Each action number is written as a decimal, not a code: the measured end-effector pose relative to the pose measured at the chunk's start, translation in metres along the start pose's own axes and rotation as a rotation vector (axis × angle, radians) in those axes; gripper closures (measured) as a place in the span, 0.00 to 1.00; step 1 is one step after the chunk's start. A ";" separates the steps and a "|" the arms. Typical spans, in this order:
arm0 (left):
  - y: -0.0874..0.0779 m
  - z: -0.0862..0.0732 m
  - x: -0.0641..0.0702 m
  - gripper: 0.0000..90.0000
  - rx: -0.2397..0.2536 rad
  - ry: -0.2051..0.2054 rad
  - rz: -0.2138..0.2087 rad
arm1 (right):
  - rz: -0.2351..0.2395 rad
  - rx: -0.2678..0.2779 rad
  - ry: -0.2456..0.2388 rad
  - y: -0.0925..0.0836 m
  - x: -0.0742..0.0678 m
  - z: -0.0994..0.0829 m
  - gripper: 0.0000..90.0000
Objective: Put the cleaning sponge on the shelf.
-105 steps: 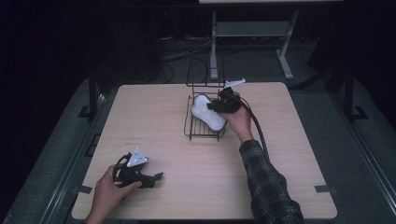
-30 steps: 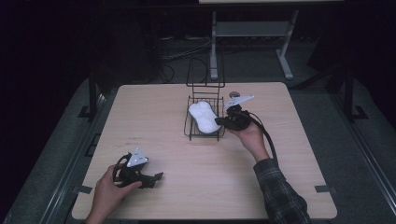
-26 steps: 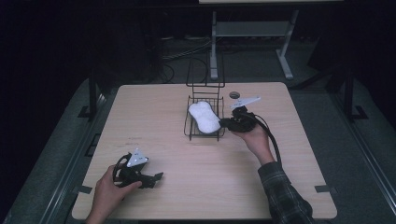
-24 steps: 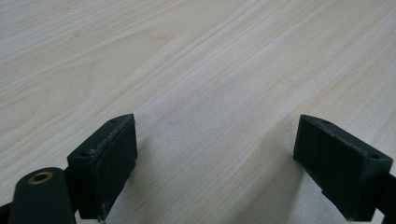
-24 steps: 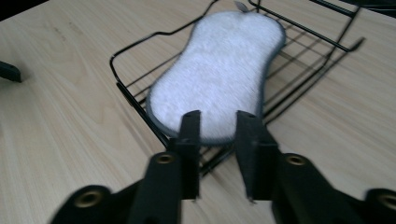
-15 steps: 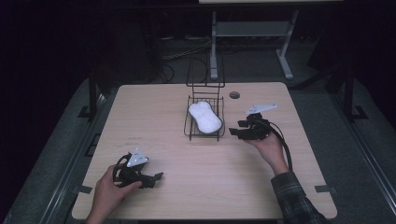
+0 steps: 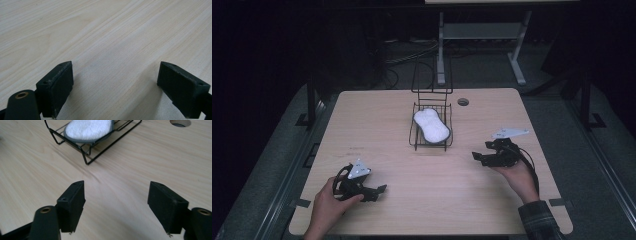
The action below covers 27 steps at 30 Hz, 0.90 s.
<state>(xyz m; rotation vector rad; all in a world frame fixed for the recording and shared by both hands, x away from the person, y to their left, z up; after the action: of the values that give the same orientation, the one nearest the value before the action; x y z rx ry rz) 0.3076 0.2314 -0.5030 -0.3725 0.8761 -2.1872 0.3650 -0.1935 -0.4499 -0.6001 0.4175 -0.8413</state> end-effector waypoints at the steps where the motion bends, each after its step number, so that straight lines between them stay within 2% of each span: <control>1: 0.000 0.000 0.000 0.14 0.000 0.000 0.000 | -0.004 -0.002 -0.001 -0.002 0.000 -0.004 0.30; 6: 0.000 0.000 0.000 0.14 0.000 0.000 -0.001 | -0.004 -0.015 0.016 -0.011 0.000 -0.026 0.20; 9: 0.000 0.000 0.000 0.14 -0.001 0.001 0.000 | -0.039 -0.037 0.007 -0.015 -0.002 -0.039 0.16; 13: 0.000 0.000 0.000 0.14 0.000 0.004 0.000 | -0.065 -0.043 -0.007 -0.019 -0.005 -0.053 0.15; 21: 0.000 0.000 0.000 0.14 -0.001 0.004 0.000 | -0.092 -0.065 -0.001 -0.023 -0.008 -0.080 0.14; 27: 0.000 0.000 0.000 0.14 0.000 0.004 0.000 | -0.109 -0.104 -0.020 -0.021 -0.011 -0.094 0.11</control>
<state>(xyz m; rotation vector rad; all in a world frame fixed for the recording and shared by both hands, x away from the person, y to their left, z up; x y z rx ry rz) 0.3077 0.2317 -0.5030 -0.3684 0.8784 -2.1882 0.2933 -0.2262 -0.5070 -0.7317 0.4148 -0.9209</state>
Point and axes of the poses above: each handheld gripper's, and its own axes: y roughly forward along the jaws, z roughly out of its top, x roughly to its right, the point moved 4 cm from there along y, roughly forward along the jaws
